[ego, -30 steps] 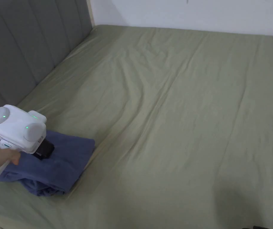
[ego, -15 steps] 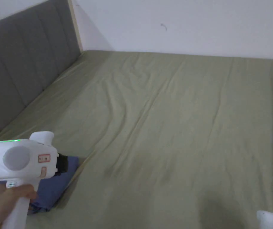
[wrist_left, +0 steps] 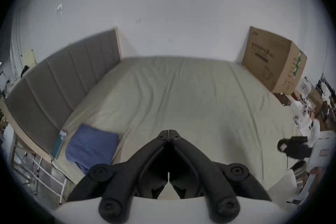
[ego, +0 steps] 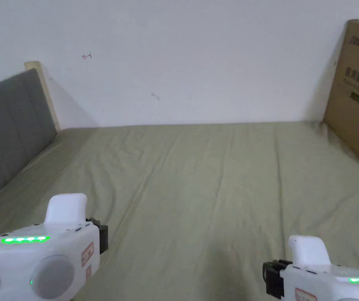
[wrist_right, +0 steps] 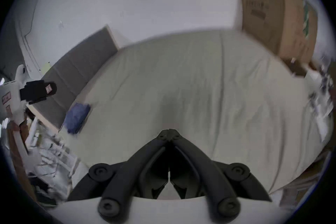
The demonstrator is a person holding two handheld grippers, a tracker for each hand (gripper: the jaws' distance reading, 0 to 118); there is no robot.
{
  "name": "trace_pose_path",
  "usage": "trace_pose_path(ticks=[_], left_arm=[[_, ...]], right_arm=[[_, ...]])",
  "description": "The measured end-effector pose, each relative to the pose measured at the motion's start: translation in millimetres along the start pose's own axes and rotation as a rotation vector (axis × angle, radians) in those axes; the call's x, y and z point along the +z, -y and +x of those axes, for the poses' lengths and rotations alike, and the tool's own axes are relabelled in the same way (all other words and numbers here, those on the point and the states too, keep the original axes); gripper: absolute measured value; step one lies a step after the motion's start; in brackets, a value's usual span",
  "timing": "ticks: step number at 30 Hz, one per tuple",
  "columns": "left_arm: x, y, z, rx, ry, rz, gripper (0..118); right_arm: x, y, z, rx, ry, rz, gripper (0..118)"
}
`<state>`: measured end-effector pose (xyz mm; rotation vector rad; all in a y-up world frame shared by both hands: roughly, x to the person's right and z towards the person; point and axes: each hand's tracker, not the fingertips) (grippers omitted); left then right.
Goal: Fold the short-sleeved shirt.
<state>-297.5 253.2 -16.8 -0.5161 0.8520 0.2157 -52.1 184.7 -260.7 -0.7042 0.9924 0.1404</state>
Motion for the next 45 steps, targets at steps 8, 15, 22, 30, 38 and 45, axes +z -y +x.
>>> trace_pose_path(ticks=[8,15,22,30,38,45], left_arm=[[57.9,-11.5,63.5,-0.019,-0.034,0.249,0],[76.2,-4.5,90.9,-0.067,-0.036,0.322,1],[82.0,6.5,97.6,-0.057,0.071,0.322,113],[83.8,6.0,99.0,-0.038,0.011,0.374,113],[83.1,4.4,104.0,-0.091,-0.009,0.393,113],[73.5,3.7,103.9,-0.064,0.03,0.338,113]], right_arm=[[75.1,-48.6,-29.2,0.145,0.237,0.375,0],[99.9,-42.0,-35.7,0.123,0.279,0.486,0],[101.2,-36.4,-38.9,0.121,0.29,0.501,82],[105.8,-35.2,-36.4,0.137,0.317,0.588,118],[103.0,-32.3,-33.2,0.118,0.333,0.613,118],[100.8,-34.8,-34.9,0.122,0.337,0.601,118]])
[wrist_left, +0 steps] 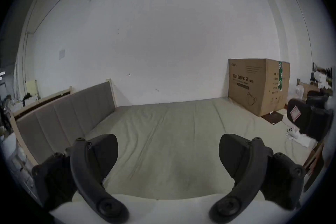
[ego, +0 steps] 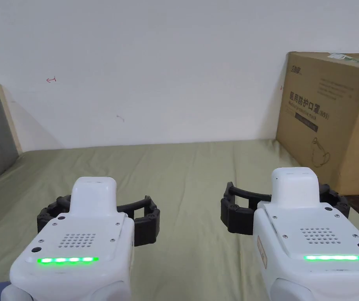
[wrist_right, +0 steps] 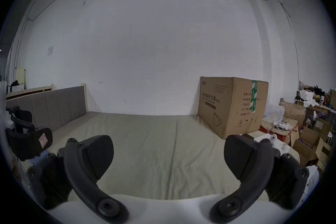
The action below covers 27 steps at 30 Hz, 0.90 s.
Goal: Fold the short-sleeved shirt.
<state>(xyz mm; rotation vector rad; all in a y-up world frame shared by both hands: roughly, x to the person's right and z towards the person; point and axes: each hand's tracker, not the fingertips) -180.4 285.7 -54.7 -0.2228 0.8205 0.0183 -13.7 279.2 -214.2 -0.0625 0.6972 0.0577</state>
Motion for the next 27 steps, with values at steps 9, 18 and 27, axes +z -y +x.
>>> trace_pose_path(ticks=[9,18,27], left_arm=[[0.7,-6.5,-2.6,0.04,-0.046,-0.014,113],[1.0,-5.5,0.8,0.02,-0.03,-0.013,113],[2.9,-10.2,2.6,0.039,-0.032,-0.05,113]], right_arm=[[-3.6,4.2,-1.7,-0.006,0.0,-0.021,118],[-4.9,4.4,-5.6,0.008,-0.001,-0.024,118],[-5.8,4.5,-2.9,0.008,0.003,-0.032,118]])
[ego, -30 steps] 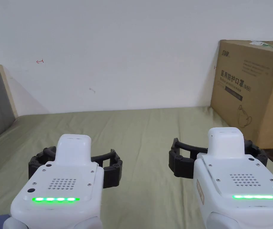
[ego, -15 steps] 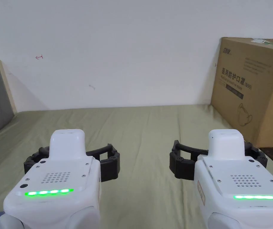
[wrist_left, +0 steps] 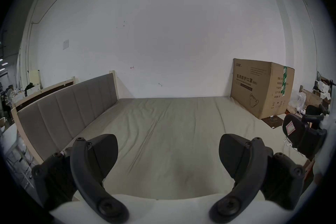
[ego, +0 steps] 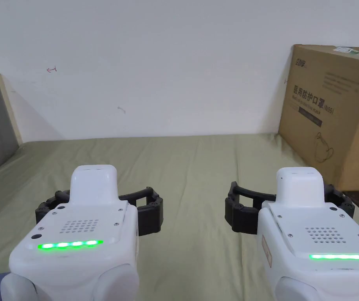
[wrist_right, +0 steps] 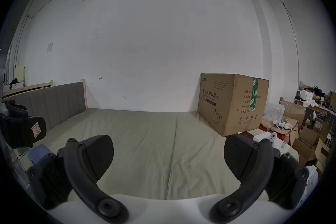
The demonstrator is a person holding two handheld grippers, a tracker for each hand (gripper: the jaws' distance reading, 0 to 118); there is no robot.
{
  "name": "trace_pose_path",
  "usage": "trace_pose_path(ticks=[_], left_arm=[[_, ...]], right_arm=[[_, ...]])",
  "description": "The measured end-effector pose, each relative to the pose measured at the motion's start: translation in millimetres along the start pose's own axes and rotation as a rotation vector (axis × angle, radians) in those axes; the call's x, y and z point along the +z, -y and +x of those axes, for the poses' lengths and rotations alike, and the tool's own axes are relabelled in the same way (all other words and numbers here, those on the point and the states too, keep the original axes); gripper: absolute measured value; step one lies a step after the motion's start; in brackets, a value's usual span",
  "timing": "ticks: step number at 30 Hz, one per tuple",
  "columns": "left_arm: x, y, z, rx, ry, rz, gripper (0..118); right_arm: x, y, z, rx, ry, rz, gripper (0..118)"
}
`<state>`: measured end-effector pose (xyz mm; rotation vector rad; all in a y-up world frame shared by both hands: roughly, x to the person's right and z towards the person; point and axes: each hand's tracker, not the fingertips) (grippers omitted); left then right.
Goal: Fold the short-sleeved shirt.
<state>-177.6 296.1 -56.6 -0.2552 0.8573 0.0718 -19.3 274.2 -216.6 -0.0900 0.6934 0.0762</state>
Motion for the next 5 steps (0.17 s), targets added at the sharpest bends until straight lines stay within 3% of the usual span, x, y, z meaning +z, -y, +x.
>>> trace_pose_path(ticks=[5], left_arm=[[-1.7,3.9,3.9,-0.019,-0.011,-0.006,113]], right_arm=[[-0.4,1.3,0.9,-0.004,-0.002,-0.011,118]])
